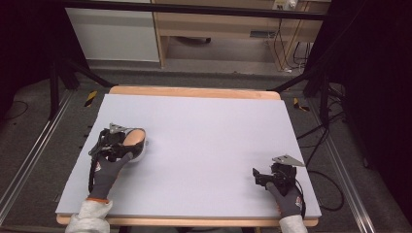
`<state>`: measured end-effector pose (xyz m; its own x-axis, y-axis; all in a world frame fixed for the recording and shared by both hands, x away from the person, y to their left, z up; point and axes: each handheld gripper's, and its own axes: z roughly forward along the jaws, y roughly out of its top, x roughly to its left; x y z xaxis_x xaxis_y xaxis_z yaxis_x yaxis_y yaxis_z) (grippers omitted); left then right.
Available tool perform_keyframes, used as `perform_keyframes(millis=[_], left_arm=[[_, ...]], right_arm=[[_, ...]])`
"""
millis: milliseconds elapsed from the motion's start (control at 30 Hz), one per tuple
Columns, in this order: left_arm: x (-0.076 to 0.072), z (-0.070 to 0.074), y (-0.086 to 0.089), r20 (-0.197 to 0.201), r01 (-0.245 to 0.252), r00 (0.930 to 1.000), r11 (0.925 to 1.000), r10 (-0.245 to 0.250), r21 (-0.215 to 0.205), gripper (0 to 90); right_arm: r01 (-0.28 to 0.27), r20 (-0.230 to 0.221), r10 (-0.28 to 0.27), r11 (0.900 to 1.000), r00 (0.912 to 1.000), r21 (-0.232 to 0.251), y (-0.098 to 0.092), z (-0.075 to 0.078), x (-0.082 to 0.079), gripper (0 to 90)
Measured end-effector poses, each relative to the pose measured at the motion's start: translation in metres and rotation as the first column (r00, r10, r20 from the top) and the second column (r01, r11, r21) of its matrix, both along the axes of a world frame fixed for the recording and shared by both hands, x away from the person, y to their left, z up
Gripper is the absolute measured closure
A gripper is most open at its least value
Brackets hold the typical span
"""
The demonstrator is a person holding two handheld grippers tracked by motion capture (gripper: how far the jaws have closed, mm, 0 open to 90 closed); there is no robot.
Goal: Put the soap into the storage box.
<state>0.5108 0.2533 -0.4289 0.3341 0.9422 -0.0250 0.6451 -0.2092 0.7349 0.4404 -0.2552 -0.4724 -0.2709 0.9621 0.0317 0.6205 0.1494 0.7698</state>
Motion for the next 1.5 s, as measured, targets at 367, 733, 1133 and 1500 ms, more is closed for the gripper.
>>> perform_keyframes(millis=[367,733,1133,1500], left_arm=[[-0.001,0.002,-0.002,0.014,0.013,0.9998,0.9999,-0.013,0.001,28.4],[-0.009,0.011,-0.007,0.072,0.046,0.9964,0.9983,-0.043,-0.036,29.8],[-0.034,0.017,-0.019,0.104,0.129,0.9870,0.9897,-0.123,-0.061,33.1],[-0.064,0.010,-0.018,0.107,0.166,0.9815,0.9847,-0.159,-0.055,31.8]], right_arm=[[0.000,0.002,0.000,1.000,1.0000,0.000,0.000,0.000,0.000,5.0],[0.004,0.002,-0.004,1.000,1.0000,0.008,0.000,0.001,-0.001,5.0],[0.022,0.004,-0.022,1.000,0.9997,0.005,-0.004,0.001,-0.001,5.0],[0.038,0.001,-0.038,0.999,0.9993,-0.013,-0.009,-0.001,-0.002,5.0]])
